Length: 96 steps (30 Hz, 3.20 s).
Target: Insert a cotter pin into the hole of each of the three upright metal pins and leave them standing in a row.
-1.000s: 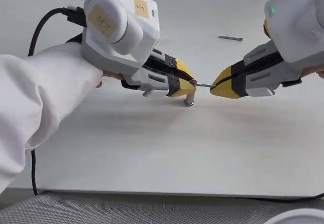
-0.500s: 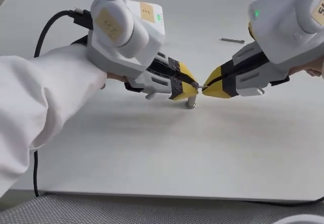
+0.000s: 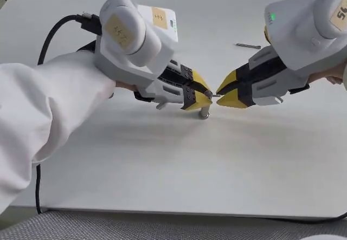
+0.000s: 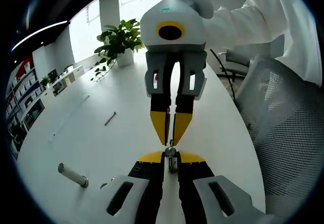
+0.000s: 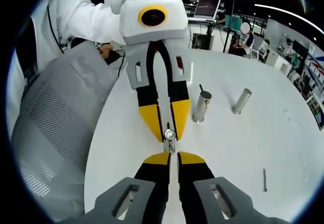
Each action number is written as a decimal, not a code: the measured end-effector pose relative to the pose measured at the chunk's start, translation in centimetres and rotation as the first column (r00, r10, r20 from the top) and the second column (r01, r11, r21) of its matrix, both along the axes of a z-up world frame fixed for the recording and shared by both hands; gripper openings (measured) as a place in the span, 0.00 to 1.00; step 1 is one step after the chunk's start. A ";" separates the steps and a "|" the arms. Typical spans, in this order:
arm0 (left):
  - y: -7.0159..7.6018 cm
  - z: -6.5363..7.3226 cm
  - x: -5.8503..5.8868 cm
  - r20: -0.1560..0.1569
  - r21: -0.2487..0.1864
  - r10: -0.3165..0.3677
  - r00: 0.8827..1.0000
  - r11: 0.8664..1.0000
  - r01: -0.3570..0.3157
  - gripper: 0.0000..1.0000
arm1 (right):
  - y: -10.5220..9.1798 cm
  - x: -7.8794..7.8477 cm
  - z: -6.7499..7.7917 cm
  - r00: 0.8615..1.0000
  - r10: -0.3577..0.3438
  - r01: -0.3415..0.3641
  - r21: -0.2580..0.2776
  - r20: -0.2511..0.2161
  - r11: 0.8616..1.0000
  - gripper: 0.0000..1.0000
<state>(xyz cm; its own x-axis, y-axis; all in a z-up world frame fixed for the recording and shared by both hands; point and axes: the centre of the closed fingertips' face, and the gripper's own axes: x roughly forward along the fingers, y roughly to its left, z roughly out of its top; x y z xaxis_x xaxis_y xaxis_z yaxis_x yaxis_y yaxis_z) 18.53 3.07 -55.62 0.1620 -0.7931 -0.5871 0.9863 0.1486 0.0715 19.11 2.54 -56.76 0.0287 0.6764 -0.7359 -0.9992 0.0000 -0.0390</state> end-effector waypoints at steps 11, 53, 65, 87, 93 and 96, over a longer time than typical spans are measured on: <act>-0.1 -0.1 0.2 0.000 0.003 0.000 1.000 1.000 0.000 0.08 | 0.1 -0.4 0.7 1.000 -0.016 0.016 0.028 -0.011 0.999 0.00; 4.7 2.3 -5.6 -0.264 -0.212 0.148 0.953 0.955 -0.207 0.99 | 1.0 -1.2 1.8 0.972 -0.223 0.234 0.185 -0.077 0.955 0.13; 7.1 2.3 -6.2 -0.255 -0.187 0.260 0.931 0.932 -0.312 0.99 | 2.0 -1.0 0.8 0.966 -0.242 0.255 0.187 -0.086 0.949 0.12; 11.2 2.3 -5.6 -0.247 -0.203 0.375 0.893 0.881 -0.427 0.99 | 2.8 -0.5 0.2 0.982 -0.184 0.190 0.168 -0.049 0.967 0.04; 10.3 2.7 -6.0 -0.240 -0.200 0.386 0.891 0.878 -0.435 0.99 | 2.6 0.0 0.3 0.985 -0.168 0.172 0.159 -0.037 0.972 0.04; 9.9 2.9 -6.2 -0.239 -0.200 0.391 0.889 0.876 -0.440 0.99 | 2.4 1.0 1.1 0.986 -0.163 0.167 0.181 -0.033 0.969 0.04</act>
